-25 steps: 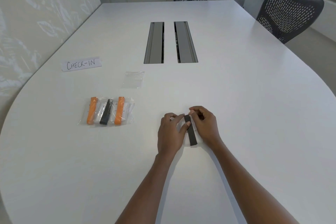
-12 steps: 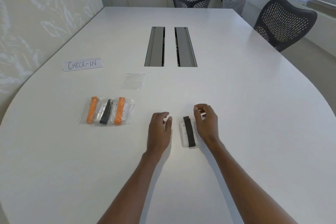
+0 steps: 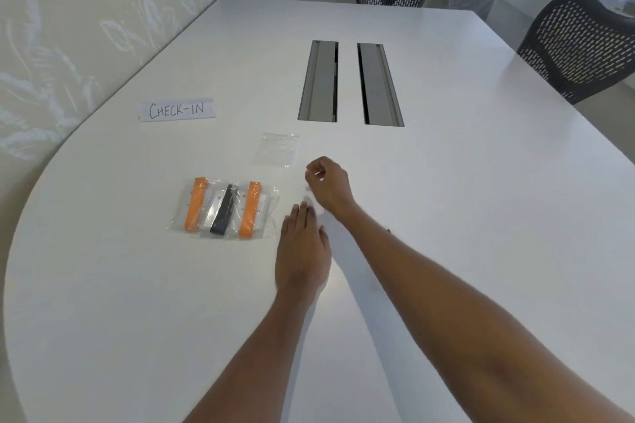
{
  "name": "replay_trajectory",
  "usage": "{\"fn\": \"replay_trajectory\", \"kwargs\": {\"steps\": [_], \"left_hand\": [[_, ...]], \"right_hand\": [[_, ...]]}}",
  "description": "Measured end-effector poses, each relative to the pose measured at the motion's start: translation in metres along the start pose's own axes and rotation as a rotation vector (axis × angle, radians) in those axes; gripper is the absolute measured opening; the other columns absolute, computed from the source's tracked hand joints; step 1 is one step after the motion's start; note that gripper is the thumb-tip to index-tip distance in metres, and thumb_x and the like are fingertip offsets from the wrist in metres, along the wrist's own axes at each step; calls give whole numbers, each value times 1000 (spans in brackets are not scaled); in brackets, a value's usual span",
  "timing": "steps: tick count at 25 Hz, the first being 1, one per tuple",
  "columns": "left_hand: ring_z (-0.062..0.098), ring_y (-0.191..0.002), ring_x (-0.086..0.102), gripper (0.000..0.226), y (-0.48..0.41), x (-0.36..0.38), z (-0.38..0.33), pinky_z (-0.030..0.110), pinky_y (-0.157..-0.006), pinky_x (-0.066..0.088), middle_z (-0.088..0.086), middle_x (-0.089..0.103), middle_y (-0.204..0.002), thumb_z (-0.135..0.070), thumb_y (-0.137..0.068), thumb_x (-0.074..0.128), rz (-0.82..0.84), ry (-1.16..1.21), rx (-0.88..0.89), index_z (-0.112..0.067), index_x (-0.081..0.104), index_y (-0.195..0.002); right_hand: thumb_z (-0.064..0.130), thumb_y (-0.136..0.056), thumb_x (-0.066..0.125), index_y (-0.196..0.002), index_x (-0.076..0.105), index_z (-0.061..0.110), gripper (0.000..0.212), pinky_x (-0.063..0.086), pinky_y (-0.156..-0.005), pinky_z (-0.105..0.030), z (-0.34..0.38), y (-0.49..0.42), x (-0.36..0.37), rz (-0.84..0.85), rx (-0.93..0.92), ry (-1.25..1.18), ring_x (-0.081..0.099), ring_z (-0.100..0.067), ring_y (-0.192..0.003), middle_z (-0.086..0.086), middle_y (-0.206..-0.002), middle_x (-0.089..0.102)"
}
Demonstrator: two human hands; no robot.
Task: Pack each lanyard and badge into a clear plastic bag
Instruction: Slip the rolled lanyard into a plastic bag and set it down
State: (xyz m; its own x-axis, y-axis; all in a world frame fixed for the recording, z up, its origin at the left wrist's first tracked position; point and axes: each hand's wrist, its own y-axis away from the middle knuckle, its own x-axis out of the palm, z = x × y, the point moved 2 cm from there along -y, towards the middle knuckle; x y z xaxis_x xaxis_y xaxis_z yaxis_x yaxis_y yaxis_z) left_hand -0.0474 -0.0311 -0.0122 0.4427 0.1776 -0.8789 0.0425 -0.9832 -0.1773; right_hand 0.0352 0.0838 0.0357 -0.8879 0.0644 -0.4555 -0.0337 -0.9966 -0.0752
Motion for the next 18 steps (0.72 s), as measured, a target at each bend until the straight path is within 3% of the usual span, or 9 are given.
{"fn": "replay_trajectory", "kwargs": {"steps": [6,11,14,18], "left_hand": [[24,-162,23,55,-2,5,0,38,-134,14,12,34,-171,-23,-110,36,-4,-23,-1,-3,34,-161],[26,-161,26,54,-4,5,0,41,-133,16,14,35,-170,-23,-110,37,5,-43,1,-3,37,-160],[27,-159,29,53,-4,5,0,42,-133,20,14,38,-168,-24,-109,41,-6,-41,4,-3,39,-158],[26,-160,29,53,-4,7,0,42,-132,20,13,37,-169,-26,-110,40,-4,-68,9,-5,39,-159]], "right_hand": [[20,-100,68,-134,60,1,39,51,-103,-41,-15,-84,19,51,55,125,65,-30,-118,-17,-134,62],[24,-104,62,-144,55,3,45,40,-113,-36,-8,-140,50,89,-1,258,56,-31,-131,-19,-145,50],[18,-105,58,-130,63,2,30,42,-113,-42,-8,-159,63,83,21,334,54,-33,-131,-18,-142,48],[1,-99,47,-99,61,7,16,53,-96,-42,-5,-157,60,37,59,323,62,-37,-111,-19,-129,54]]}}
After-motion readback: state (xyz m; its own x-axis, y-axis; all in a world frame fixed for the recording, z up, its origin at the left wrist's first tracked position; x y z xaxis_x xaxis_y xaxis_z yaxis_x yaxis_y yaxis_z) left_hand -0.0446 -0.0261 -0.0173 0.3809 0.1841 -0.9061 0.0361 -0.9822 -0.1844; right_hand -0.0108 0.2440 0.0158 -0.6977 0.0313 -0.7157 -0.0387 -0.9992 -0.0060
